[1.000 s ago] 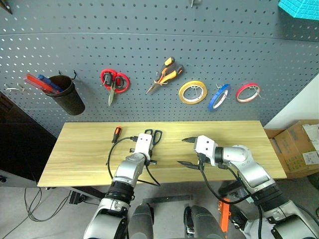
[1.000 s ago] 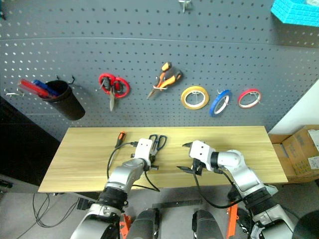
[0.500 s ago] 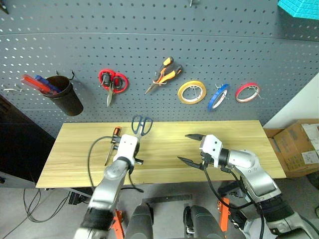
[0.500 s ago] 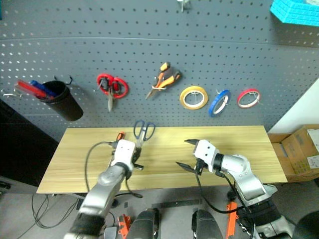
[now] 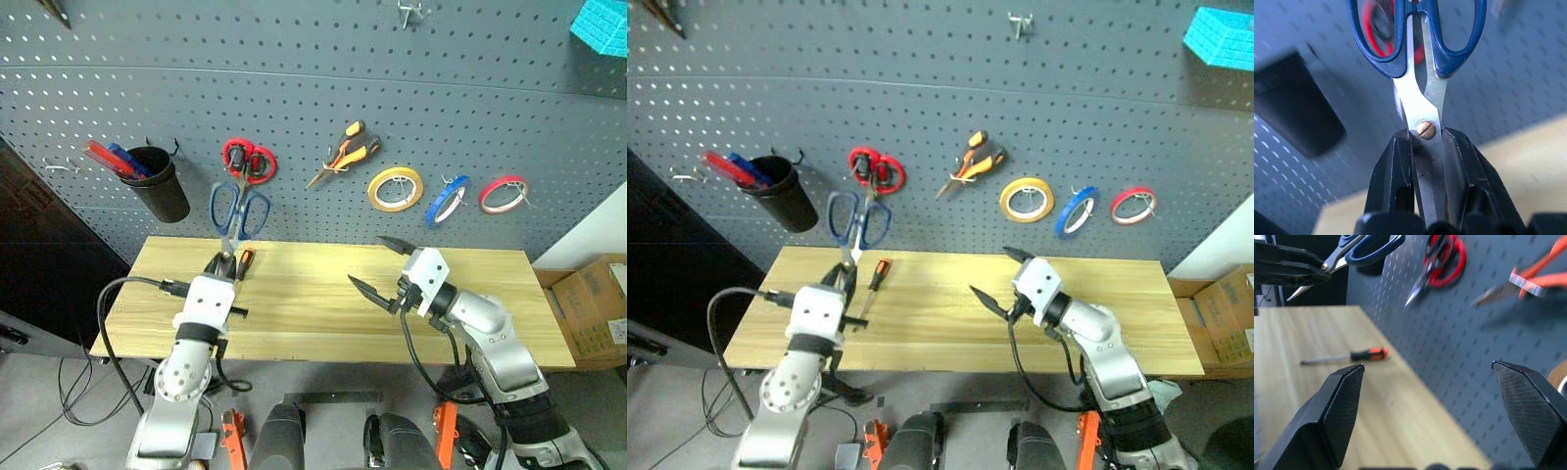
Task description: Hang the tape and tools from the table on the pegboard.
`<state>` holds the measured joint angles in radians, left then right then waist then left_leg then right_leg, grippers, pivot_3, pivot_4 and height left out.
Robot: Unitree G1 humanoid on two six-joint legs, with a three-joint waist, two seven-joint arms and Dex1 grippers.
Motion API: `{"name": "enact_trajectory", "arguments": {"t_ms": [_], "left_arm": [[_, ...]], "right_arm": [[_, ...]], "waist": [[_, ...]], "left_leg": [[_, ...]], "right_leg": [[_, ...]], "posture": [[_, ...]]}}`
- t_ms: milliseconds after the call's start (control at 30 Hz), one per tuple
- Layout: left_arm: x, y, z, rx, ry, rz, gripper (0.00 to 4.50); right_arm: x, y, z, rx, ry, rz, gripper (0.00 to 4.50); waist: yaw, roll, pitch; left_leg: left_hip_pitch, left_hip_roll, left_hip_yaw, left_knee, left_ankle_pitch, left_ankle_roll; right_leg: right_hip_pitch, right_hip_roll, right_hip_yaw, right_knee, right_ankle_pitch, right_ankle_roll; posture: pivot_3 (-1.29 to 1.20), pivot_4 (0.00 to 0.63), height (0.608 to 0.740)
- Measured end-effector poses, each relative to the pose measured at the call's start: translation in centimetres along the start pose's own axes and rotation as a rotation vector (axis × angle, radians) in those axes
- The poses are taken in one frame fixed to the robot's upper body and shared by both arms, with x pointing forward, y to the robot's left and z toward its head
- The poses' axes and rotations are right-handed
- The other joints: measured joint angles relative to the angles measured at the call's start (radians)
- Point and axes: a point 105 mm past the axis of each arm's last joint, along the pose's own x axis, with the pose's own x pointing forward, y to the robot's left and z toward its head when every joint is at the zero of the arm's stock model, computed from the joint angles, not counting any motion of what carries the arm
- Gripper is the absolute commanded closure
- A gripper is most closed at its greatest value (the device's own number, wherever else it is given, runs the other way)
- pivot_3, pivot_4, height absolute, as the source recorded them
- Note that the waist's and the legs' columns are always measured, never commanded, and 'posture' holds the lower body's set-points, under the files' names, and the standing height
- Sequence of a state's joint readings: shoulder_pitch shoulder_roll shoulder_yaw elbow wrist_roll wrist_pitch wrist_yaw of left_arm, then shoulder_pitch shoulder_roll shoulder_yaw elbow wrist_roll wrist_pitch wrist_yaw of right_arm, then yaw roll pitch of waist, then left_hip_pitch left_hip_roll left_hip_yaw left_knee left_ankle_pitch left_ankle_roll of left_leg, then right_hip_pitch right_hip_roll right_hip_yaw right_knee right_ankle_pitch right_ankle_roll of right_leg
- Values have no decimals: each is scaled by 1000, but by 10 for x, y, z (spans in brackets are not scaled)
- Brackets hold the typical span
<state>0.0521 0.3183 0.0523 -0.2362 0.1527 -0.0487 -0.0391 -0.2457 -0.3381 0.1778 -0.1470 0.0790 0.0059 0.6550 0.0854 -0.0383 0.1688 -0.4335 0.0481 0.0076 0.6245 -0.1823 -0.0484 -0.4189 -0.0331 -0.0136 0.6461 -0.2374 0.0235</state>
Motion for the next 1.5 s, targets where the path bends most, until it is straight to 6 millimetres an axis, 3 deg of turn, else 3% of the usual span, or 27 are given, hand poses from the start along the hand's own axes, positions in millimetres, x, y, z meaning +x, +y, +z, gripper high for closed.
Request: {"name": "enact_trajectory", "arguments": {"t_ms": [233,533,933,1100,1300,1500], "left_arm": [[26,0,-2,-41,2,-24,4005],[32,1,-13,-86,44,-47,4005],[56,2,-25,-148,108,-74,4005],[73,5,-17,-165,83,-74,2320],[79,6,-17,-170,77,-77,99],[74,4,-29,-184,132,-83,25]], "right_arm": [[6,-8,-1,-13,0,-19,0],[5,-11,-5,-15,14,-46,0],[0,-10,-12,3,49,-60,0],[0,-9,-10,-1,43,-58,0],[0,-9,-9,1,39,-59,0],[-1,-7,-4,12,21,-58,0]], "waist": [[-3,-1,-17],[-5,0,-24],[-5,-1,-25],[-6,-1,-25],[-8,0,-25],[-9,0,-25]], "left_leg": [[0,1,-1,0,0,0],[1,1,-1,2,0,0],[4,1,-3,4,0,1],[5,1,-3,4,0,1],[8,1,-3,4,0,1],[9,1,-3,4,0,1]], "right_leg": [[0,3,1,1,1,1],[1,3,1,3,1,1],[6,4,0,3,1,1],[7,4,1,3,1,1],[10,4,1,4,1,1],[11,4,1,3,1,1]], "posture": [[204,62,740],[186,69,740],[179,81,740],[173,86,740],[162,97,740],[157,105,740]]}}
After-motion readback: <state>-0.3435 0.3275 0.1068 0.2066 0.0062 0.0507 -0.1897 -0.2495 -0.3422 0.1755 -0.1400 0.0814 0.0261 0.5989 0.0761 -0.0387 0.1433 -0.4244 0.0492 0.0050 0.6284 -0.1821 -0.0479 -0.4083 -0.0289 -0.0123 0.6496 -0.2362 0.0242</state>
